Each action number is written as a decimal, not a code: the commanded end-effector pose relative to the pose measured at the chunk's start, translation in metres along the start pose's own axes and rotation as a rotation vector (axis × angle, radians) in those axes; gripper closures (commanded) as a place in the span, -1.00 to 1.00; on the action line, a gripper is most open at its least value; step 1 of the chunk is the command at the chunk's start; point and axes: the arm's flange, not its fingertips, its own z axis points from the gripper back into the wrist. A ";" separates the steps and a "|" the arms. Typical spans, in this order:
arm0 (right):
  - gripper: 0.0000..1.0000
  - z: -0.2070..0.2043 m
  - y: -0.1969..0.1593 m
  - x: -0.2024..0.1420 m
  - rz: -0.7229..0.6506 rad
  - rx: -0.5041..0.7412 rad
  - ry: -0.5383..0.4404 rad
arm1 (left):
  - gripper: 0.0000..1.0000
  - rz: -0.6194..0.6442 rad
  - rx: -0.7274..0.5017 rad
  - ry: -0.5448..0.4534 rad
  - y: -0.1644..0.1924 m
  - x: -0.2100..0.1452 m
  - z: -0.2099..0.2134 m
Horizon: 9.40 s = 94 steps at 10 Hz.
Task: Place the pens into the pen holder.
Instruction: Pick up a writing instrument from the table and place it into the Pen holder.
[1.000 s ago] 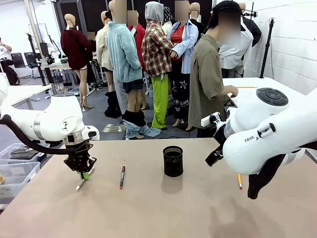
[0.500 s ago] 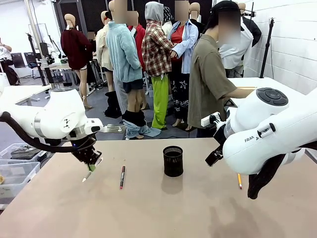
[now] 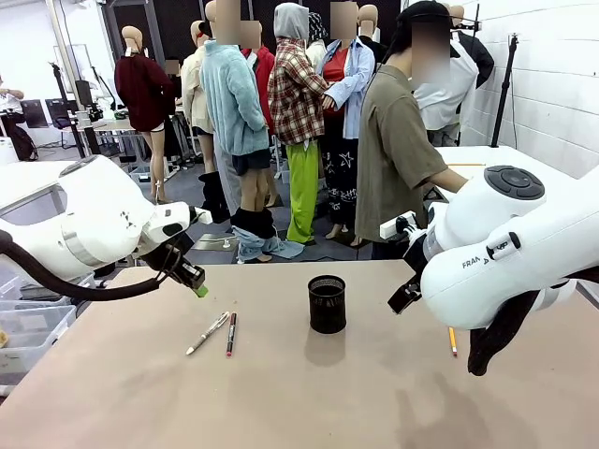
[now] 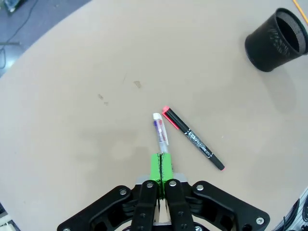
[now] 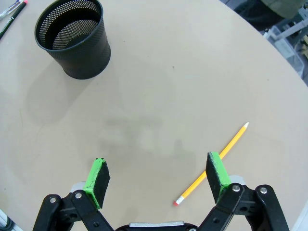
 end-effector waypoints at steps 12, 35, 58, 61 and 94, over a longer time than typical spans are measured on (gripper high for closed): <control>-1.00 0.000 0.000 0.000 0.000 0.001 0.001 | -0.90 -0.011 0.097 0.342 -0.016 0.033 -0.081; -1.00 0.000 0.000 0.000 0.000 0.001 0.001 | 1.00 -0.083 0.021 0.327 -0.001 0.006 -0.079; -1.00 0.000 0.000 0.000 0.000 0.001 0.001 | 1.00 -0.592 -0.629 -0.441 -0.129 0.180 -0.071; -1.00 0.000 0.000 0.000 0.000 0.001 0.001 | 1.00 -0.554 -0.645 -0.447 -0.118 0.162 -0.084; -1.00 0.000 0.000 0.000 0.000 0.001 0.001 | -0.49 0.318 0.137 0.418 -0.069 0.073 -0.084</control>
